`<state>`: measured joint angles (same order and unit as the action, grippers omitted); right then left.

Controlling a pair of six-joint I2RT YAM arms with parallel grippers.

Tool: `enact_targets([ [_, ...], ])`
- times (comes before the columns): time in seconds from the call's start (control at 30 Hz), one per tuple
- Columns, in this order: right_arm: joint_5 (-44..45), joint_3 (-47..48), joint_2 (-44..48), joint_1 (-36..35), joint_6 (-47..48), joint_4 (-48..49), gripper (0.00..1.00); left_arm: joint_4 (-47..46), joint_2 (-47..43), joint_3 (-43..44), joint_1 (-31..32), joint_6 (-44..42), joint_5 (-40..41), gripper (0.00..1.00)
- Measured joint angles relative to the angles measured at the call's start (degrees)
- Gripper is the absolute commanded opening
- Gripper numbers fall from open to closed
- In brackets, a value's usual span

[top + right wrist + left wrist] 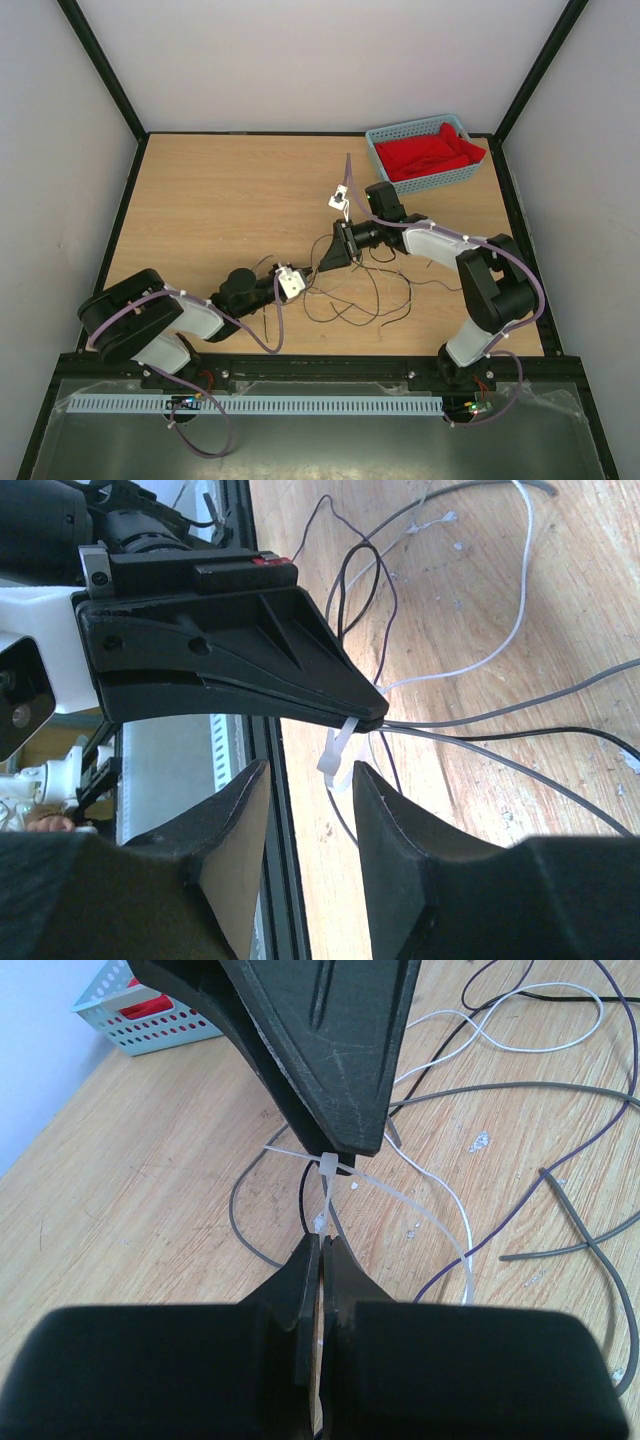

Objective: Zip-tie the wires
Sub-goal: Tie the cable at the center of the board.

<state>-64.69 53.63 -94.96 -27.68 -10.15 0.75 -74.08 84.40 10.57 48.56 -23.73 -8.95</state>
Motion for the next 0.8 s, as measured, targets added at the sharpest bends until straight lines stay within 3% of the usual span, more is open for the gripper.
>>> enact_targets([
  [0.8,2.2,-0.5,0.0,0.0,-7.0,8.4,0.47,0.0,0.0,0.0,-0.1,1.1,-0.3,0.00],
])
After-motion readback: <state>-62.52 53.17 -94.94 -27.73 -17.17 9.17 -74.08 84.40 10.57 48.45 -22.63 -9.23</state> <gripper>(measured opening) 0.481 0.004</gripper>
